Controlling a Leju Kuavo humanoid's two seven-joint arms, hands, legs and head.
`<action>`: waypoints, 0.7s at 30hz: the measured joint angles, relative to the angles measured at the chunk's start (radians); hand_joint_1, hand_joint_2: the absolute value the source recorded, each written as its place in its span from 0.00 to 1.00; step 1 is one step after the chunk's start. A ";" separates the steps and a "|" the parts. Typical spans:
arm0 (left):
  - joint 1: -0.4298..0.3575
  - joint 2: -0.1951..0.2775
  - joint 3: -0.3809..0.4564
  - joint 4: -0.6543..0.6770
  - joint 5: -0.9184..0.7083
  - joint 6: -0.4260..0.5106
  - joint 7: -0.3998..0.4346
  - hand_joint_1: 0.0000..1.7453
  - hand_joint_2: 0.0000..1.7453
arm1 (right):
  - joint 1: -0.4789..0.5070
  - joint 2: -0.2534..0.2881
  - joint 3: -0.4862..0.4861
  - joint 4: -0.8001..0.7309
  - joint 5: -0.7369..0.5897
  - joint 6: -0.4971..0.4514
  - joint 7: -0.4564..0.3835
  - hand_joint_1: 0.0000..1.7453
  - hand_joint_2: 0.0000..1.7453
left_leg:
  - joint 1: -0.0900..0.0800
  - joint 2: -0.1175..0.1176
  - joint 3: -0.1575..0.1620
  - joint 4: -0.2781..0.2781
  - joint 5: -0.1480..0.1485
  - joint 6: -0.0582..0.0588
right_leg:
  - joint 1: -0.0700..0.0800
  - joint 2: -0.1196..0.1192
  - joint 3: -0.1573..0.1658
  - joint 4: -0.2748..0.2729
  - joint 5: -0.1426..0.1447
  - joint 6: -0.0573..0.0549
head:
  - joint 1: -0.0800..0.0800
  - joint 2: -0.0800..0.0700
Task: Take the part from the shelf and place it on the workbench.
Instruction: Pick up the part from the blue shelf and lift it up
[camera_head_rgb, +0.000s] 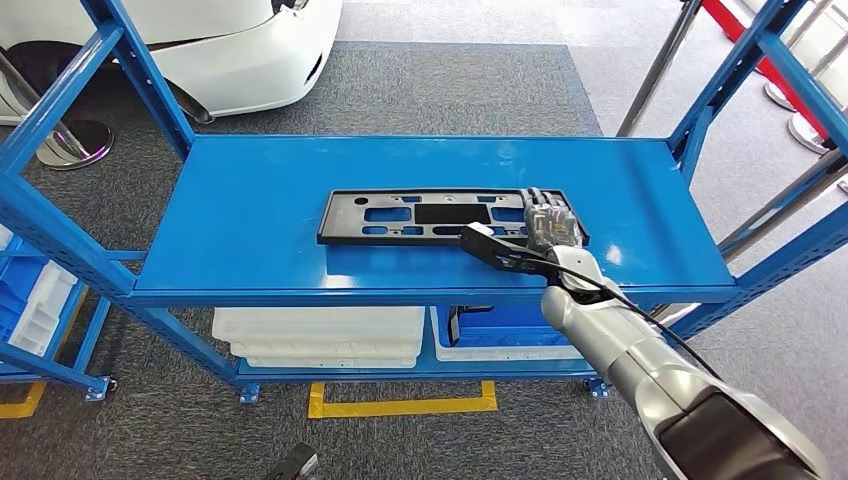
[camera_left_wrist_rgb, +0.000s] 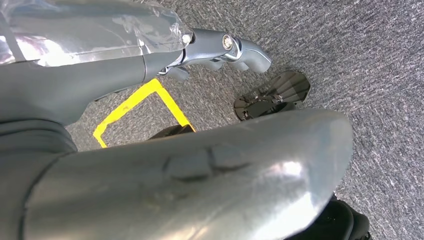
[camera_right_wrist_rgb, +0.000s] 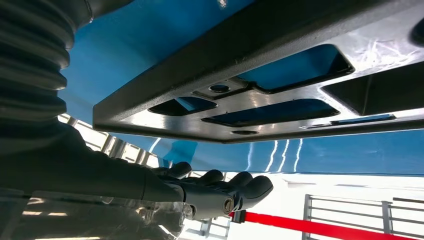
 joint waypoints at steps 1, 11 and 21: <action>0.000 0.000 0.000 0.000 0.000 0.000 0.000 0.00 0.00 | 0.000 0.000 0.000 0.002 0.000 0.000 0.000 0.00 1.00 | 0.000 0.000 0.000 0.000 0.000 0.000 | 0.000 0.000 0.000 0.000 0.000 0.000 | 0.000 0.000; 0.000 0.000 0.000 0.000 -0.004 0.000 0.001 0.00 0.00 | -0.002 0.008 0.001 0.017 -0.031 -0.002 -0.015 0.00 1.00 | 0.000 0.000 0.000 0.000 0.000 0.000 | 0.000 0.000 0.000 0.000 0.000 0.000 | 0.000 0.000; -0.007 0.000 0.001 0.000 -0.012 0.020 -0.005 0.00 0.00 | -0.013 0.013 -0.014 0.057 -0.187 -0.067 -0.091 1.00 1.00 | 0.000 0.000 0.001 0.000 0.000 0.000 | 0.000 0.000 0.000 0.000 0.000 0.000 | 0.000 0.000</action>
